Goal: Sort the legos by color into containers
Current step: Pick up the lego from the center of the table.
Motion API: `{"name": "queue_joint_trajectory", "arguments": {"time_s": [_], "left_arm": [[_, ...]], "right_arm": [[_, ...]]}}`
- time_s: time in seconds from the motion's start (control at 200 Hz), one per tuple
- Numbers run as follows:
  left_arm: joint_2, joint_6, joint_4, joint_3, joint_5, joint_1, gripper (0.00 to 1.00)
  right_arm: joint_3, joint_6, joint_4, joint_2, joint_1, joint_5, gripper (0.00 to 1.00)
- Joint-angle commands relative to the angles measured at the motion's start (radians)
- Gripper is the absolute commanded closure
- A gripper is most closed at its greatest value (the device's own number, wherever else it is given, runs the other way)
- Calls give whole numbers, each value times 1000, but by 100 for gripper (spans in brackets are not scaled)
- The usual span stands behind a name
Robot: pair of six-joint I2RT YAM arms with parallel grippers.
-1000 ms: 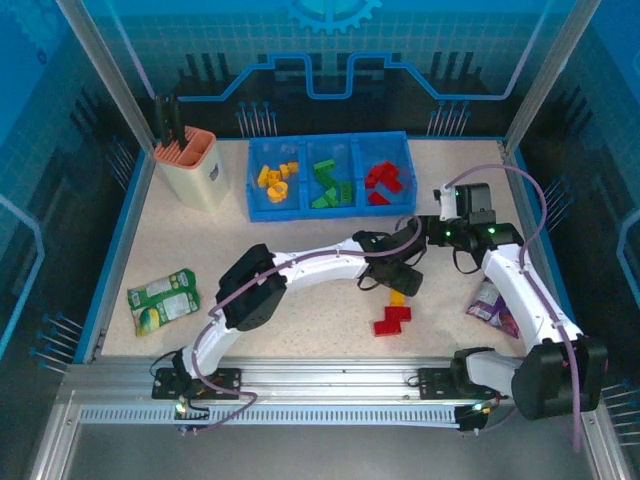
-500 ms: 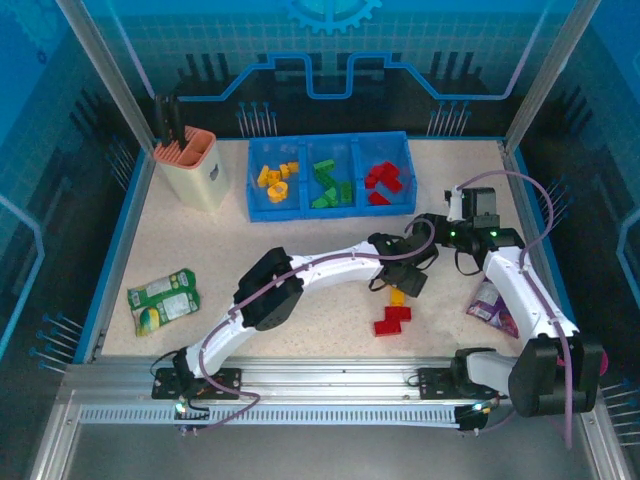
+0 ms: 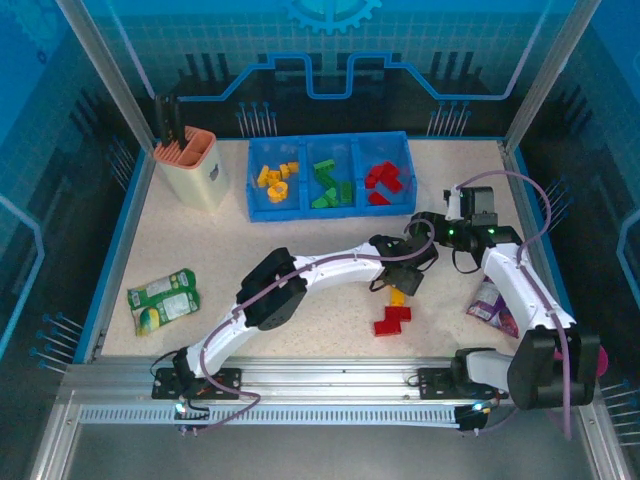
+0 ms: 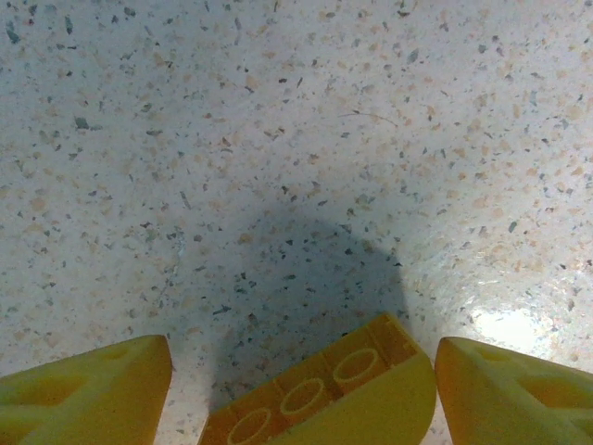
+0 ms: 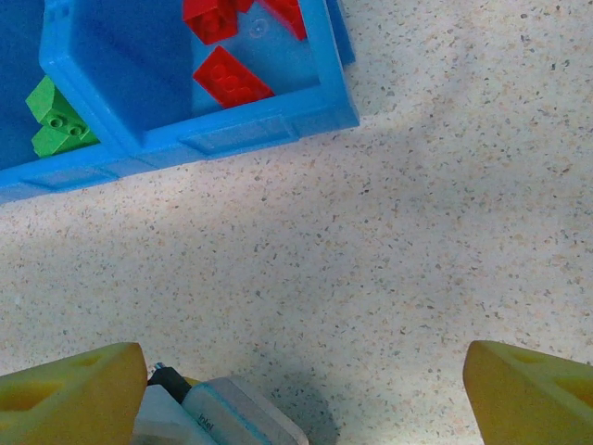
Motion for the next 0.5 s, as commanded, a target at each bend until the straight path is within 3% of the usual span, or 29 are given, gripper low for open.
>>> {"name": "queue_joint_trajectory", "arguments": {"time_s": [0.0, 0.325, 0.495], "left_arm": [[56, 21, -9, -13, 11, 5, 24], [65, 80, -53, -31, 44, 6, 36], [63, 92, -51, -47, 84, 12, 49]], "right_arm": [[18, 13, 23, -5, 5, -105, 9], [40, 10, 33, 33, 5, -99, 8], [46, 18, 46, 56, 4, -107, 7]]}}
